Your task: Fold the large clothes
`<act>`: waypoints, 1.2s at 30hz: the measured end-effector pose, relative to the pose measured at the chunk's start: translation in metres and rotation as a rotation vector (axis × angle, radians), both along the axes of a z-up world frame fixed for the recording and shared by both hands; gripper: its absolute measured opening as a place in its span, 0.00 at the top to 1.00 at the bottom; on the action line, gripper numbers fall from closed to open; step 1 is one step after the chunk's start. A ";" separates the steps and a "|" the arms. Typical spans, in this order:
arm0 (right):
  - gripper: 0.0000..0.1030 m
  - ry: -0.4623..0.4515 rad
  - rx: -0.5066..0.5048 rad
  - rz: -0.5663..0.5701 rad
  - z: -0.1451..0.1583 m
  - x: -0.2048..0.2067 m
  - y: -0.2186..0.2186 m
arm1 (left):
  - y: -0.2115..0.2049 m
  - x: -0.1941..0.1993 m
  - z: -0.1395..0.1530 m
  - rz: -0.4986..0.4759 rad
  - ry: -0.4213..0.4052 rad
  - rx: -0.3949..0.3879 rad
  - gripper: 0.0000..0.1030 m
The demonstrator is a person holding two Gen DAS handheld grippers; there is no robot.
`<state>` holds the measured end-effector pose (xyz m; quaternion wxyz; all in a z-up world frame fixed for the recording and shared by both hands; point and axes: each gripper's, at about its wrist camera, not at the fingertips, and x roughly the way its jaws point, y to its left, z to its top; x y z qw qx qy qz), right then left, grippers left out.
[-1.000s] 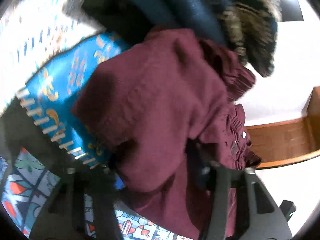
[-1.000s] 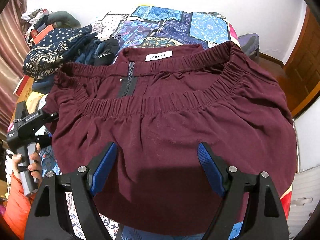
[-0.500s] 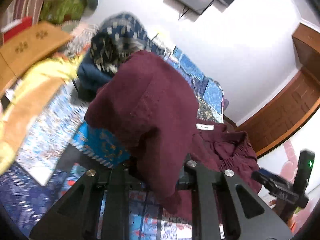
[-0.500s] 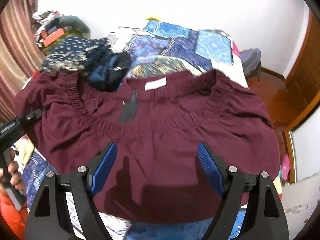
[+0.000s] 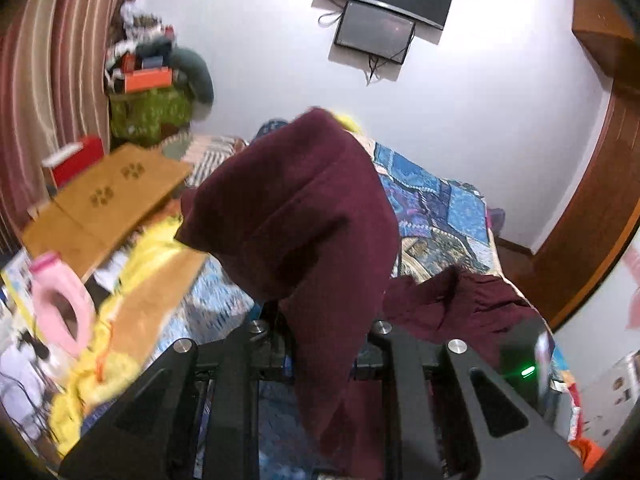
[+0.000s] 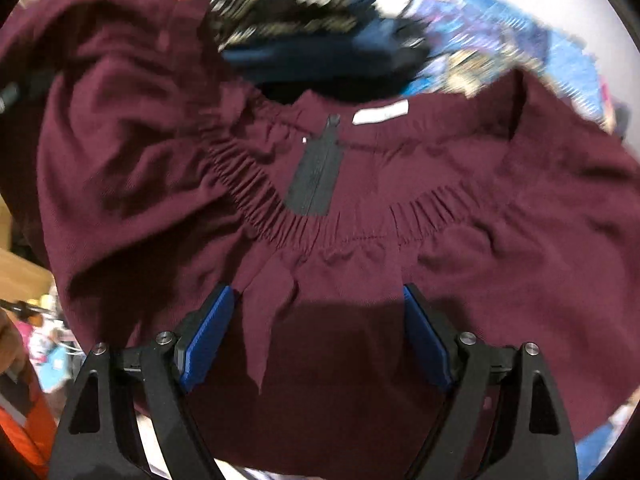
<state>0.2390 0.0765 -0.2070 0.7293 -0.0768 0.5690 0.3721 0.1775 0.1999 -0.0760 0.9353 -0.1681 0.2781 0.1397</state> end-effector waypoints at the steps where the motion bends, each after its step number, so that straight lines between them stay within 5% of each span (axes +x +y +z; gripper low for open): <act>1: 0.21 0.055 0.025 0.004 -0.005 0.003 0.006 | -0.002 0.004 0.003 -0.003 -0.005 0.012 0.83; 6: 0.22 0.125 0.070 -0.014 0.000 0.019 -0.001 | -0.024 0.023 0.013 -0.037 -0.020 0.080 0.83; 15: 0.22 -0.131 0.066 -0.233 0.049 0.052 -0.116 | -0.108 0.084 0.009 -0.186 0.011 0.171 0.83; 25: 0.22 -0.207 0.063 -0.482 0.066 0.083 -0.219 | -0.214 0.148 -0.073 -0.463 0.283 0.162 0.81; 28: 0.22 -0.210 0.053 -0.501 0.066 0.080 -0.225 | -0.227 0.141 -0.080 -0.492 0.303 0.204 0.71; 36: 0.22 -0.242 0.052 -0.467 0.083 0.059 -0.233 | -0.206 0.112 -0.057 -0.532 0.290 0.108 0.40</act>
